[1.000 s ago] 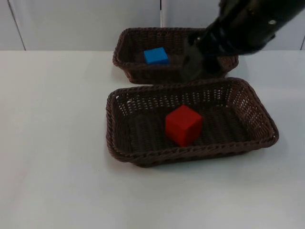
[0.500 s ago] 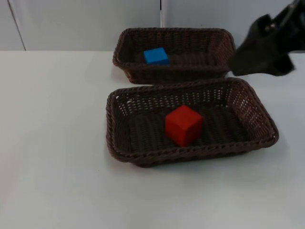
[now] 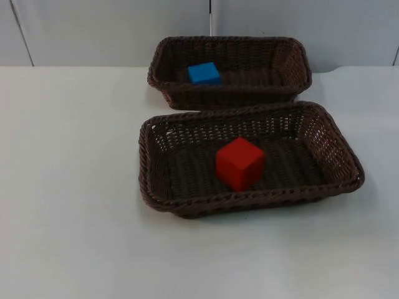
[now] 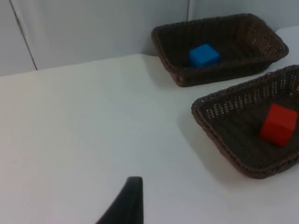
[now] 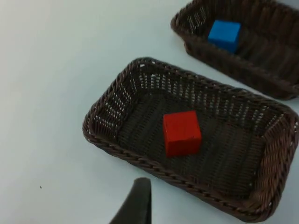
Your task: Pick up one cube with the left hand and place it into the upper basket. Pick up one cube with the right hand and place it into the lower basket.
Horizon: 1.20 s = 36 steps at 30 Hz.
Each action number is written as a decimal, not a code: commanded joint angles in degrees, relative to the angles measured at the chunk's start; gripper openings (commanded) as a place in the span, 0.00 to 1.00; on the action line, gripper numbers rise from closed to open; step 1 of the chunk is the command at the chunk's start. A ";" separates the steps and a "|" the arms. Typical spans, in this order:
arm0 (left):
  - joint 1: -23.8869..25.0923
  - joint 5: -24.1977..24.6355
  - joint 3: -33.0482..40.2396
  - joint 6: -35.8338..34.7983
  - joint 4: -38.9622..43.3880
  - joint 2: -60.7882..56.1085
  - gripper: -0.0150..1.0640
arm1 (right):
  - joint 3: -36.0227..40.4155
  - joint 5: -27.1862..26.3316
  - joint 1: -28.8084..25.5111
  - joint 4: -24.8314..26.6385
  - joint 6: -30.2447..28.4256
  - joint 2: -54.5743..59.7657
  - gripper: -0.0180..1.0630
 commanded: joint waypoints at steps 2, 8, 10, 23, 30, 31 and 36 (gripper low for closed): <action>-0.03 2.04 1.01 0.79 -0.59 -4.48 0.96 | 1.91 1.64 0.05 0.20 0.04 -6.13 0.82; -0.03 2.80 6.23 5.93 -6.22 -12.87 0.96 | 2.69 6.22 0.05 0.20 0.04 -15.95 0.82; -0.03 2.54 6.66 7.66 -8.28 -15.73 0.96 | 2.69 7.68 0.05 -0.04 0.04 -19.31 0.82; -0.03 10.06 5.96 8.25 -8.83 -15.73 0.96 | 2.69 18.66 0.05 -0.58 0.51 -33.14 0.82; -0.03 10.52 6.39 8.25 -8.83 -15.73 0.96 | 2.69 21.99 0.05 -0.58 0.51 -37.27 0.82; -0.03 10.81 6.47 8.25 -8.83 -15.73 0.96 | 2.69 22.89 0.05 -0.58 0.51 -38.40 0.82; -0.03 11.84 7.57 8.30 -8.03 -15.73 0.96 | 4.17 24.82 0.05 -0.58 1.07 -41.13 0.82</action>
